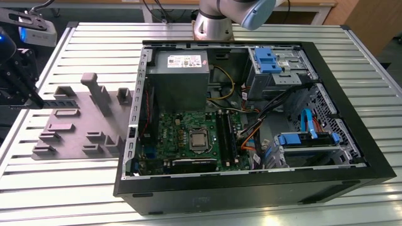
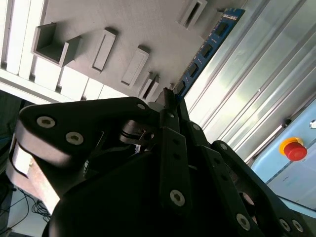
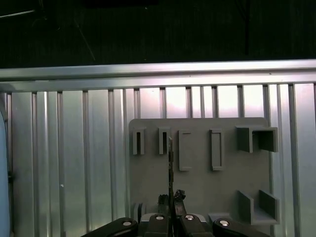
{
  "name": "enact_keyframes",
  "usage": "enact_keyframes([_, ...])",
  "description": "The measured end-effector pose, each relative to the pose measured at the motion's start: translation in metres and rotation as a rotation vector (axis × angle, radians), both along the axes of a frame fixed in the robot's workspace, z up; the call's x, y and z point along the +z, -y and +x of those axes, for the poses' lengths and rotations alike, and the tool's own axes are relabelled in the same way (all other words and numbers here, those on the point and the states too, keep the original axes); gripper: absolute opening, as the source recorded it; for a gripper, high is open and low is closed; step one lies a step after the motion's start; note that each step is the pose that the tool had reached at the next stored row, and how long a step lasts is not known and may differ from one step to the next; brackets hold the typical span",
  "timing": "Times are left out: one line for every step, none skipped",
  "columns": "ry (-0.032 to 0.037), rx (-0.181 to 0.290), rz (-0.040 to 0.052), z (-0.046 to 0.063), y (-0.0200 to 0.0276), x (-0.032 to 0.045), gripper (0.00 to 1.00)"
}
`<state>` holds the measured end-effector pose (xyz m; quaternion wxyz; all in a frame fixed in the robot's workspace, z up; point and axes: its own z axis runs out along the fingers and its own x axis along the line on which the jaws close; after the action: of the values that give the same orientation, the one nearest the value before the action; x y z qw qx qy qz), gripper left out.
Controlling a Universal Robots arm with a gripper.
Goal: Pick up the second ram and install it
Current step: 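Pick up the second ram and move it above second insertion slot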
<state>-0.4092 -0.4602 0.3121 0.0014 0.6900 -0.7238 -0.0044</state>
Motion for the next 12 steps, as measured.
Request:
enact_keyframes([0.0000,0.000,-0.0001,0.0000,0.0000,0.0005,0.14])
enact_keyframes([-0.0001,0.000,-0.0001,0.0000,0.0000,0.0010,0.14])
enact_keyframes([0.0000,0.000,0.0000,0.0000,0.0000,0.0014,0.14])
enact_keyframes([0.0000,0.000,0.0000,0.0000,0.0000,0.0017,0.14])
enact_keyframes([0.0001,0.000,0.0001,0.0000,0.0000,0.0020,0.14])
enact_keyframes([0.0001,0.000,0.0001,0.0000,0.0000,0.0025,0.14])
enact_keyframes([0.0001,0.000,0.0001,0.0000,0.0000,0.0028,0.14])
enact_keyframes([0.0000,0.000,0.0000,0.0000,0.0000,0.0032,0.14])
enact_keyframes([0.0001,0.000,0.0000,0.0000,0.0000,0.0035,0.14])
enact_keyframes([0.0000,0.000,0.0001,0.0000,0.0000,0.0038,0.14])
enact_keyframes([0.0000,0.000,0.0000,0.0000,0.0000,0.0042,0.14])
enact_keyframes([0.0001,0.000,0.0000,0.0000,0.0000,0.0045,0.14])
